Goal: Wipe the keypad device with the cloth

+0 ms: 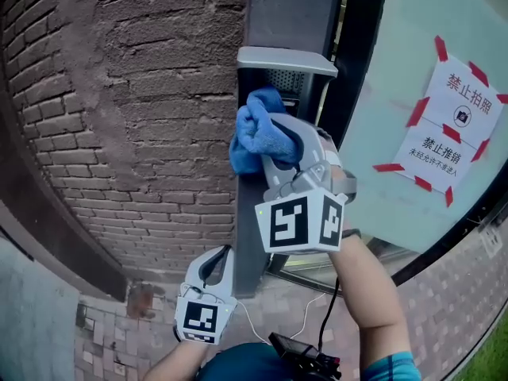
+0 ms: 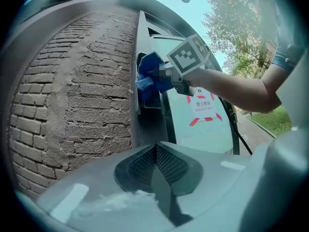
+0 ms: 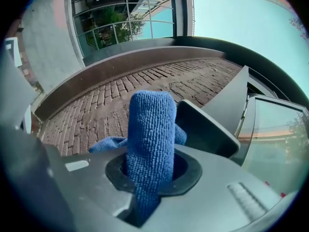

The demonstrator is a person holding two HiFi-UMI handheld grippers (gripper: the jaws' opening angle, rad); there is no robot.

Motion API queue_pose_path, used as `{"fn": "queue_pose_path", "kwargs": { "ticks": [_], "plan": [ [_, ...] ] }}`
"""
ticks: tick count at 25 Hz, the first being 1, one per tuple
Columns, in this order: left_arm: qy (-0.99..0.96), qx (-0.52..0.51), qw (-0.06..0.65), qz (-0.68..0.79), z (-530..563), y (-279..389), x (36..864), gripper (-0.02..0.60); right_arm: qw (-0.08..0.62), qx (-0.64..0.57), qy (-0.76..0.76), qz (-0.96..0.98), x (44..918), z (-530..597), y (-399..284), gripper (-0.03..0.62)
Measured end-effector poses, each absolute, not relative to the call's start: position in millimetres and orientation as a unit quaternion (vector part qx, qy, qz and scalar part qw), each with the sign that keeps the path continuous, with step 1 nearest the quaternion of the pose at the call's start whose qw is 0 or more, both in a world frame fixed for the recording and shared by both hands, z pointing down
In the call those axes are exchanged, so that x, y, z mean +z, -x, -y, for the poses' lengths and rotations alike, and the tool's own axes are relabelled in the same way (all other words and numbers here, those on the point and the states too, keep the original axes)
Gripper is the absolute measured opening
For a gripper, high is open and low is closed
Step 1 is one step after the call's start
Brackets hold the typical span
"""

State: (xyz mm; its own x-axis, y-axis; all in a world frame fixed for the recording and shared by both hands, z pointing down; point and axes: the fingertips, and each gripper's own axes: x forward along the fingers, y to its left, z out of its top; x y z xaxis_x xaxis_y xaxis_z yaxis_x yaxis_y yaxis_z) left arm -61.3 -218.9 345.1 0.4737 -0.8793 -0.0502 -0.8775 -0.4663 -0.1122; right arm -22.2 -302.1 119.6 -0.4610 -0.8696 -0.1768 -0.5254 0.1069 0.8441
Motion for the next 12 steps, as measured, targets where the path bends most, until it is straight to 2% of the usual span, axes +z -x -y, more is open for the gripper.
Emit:
{"fn": "queue_pose_path", "kwargs": {
  "ticks": [12],
  "plan": [
    [0.864,-0.005,0.055,-0.501,219.4,50.9,347.0,-0.008,0.258,-0.405,-0.444,0.757,231.1,306.8,18.6,0.048]
  ]
}}
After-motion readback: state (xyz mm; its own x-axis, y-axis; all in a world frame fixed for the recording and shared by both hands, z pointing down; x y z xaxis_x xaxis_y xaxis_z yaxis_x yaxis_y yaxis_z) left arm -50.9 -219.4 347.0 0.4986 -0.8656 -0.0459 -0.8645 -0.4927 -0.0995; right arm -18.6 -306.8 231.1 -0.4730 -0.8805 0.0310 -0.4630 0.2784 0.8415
